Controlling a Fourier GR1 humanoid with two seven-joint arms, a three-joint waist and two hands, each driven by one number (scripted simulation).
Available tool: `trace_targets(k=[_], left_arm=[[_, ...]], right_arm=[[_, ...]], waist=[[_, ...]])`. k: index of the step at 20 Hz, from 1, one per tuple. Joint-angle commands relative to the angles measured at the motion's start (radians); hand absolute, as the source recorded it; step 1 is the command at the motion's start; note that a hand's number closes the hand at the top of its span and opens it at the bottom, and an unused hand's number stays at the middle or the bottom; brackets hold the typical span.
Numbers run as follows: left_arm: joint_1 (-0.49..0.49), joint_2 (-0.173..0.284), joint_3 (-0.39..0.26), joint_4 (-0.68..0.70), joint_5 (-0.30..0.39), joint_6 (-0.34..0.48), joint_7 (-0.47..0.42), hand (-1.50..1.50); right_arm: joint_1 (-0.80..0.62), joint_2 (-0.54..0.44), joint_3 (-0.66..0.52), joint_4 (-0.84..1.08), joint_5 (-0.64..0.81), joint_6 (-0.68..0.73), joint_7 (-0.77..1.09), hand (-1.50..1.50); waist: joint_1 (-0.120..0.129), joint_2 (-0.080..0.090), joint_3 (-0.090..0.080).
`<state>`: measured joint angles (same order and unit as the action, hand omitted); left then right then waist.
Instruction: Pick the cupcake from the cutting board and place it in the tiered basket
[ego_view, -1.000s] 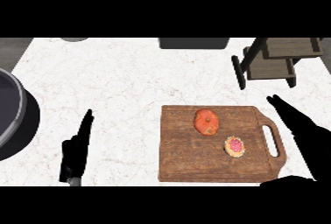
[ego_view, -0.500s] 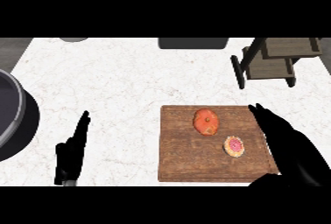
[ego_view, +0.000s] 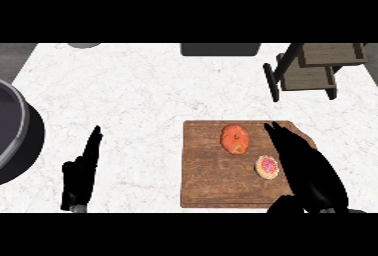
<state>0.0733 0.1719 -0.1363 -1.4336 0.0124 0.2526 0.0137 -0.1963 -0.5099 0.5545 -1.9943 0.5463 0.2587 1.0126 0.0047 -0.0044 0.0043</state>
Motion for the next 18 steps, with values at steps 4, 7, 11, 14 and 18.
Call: trace_targets(k=[4,7,11,14,18], left_arm=[[0.05,-0.011,-0.009,0.009,-0.005,-0.01,0.003,0.0],[0.016,-0.047,-0.039,0.004,-0.037,0.021,0.05,0.0],[0.048,-0.025,-0.005,-0.01,-0.02,0.005,0.034,0.0],[0.011,-0.024,0.009,0.035,-0.012,-0.026,0.004,0.0],[0.016,-0.033,0.023,0.044,-0.008,-0.024,-0.005,0.0]], right_arm=[[-0.061,0.051,-0.003,0.07,-0.029,0.144,0.15,-1.5],[-0.085,0.107,0.027,0.095,-0.012,0.156,0.188,-1.5],[0.025,0.078,0.024,0.097,0.039,0.112,0.102,-1.5],[-0.048,0.086,-0.041,0.142,-0.021,0.205,0.087,-1.5],[-0.056,0.132,-0.038,0.19,-0.001,0.215,0.1,-1.5]], waist=[[0.004,0.004,-0.005],[0.003,0.004,-0.005],[-0.005,0.003,-0.004],[-0.004,0.004,-0.005],[-0.003,0.004,-0.005]])
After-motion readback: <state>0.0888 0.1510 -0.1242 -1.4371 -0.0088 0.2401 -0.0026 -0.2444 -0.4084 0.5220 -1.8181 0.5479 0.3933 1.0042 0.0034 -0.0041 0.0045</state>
